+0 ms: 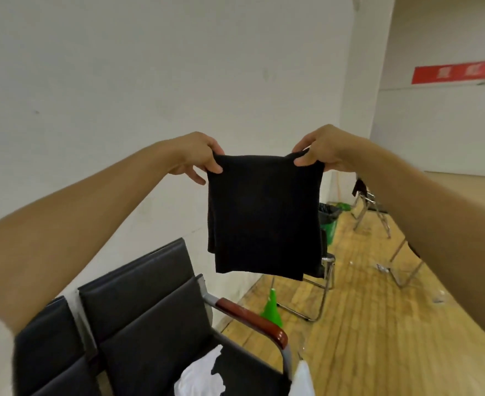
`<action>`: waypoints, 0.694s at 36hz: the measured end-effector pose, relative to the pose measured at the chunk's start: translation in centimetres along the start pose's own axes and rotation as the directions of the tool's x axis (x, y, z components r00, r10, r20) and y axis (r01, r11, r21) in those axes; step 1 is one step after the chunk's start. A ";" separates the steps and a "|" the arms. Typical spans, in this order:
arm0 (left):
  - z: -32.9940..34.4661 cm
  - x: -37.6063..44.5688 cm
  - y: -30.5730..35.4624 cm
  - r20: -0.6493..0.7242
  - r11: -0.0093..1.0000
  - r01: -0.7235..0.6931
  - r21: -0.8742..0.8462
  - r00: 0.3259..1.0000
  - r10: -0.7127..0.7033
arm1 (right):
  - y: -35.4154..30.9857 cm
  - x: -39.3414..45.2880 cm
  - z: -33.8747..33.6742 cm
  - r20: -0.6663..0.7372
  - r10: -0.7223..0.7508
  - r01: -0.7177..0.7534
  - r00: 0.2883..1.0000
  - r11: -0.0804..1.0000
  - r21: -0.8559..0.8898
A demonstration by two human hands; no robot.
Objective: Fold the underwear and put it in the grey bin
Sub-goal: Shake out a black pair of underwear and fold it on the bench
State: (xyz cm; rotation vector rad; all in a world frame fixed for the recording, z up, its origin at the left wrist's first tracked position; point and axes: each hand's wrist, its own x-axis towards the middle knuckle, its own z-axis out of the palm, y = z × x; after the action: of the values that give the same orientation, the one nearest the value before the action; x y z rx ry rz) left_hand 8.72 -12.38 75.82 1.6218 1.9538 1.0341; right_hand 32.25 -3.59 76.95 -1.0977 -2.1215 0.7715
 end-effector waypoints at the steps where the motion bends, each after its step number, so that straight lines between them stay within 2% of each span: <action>1: 0.7 0.7 0.4 0.016 1.000 -0.001 -0.009 1.000 0.001 | 0.5 -0.3 -0.6 -0.020 0.026 -0.026 0.999 1.000 0.000; 9: 5.6 3.5 3.1 0.089 0.971 -0.005 -0.240 0.996 0.027 | 4.6 -0.5 -4.7 -0.125 0.172 -0.168 0.977 0.985 0.047; 12: 7.4 4.9 4.4 0.078 0.963 -0.054 -0.265 0.994 0.078 | 6.2 -0.2 -6.6 -0.168 0.199 -0.187 0.965 0.979 0.084; 14: 8.5 5.7 5.6 0.077 0.961 -0.086 -0.262 0.991 0.110 | 7.3 0.0 -8.3 -0.139 0.200 -0.183 0.970 0.974 0.131; 17: 10.2 6.9 7.4 0.093 0.964 -0.120 -0.235 0.985 0.145 | 8.3 -0.1 -11.3 0.018 0.164 -0.165 0.986 0.977 0.132; 19: 11.4 7.6 8.4 0.083 0.972 -0.146 -0.183 0.983 0.163 | 9.0 -0.1 -13.0 0.088 0.153 -0.157 0.984 0.986 0.051; 25: 18.1 10.6 11.5 0.049 0.980 -0.189 0.059 0.981 0.186 | 14.1 0.5 -17.3 0.035 0.157 -0.145 0.987 0.961 -0.236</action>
State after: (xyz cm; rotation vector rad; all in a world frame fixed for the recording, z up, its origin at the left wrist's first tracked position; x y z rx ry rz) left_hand 26.54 3.56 74.30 1.8771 1.8505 1.0054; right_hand 51.70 7.36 77.80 -1.3898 -2.2355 0.6378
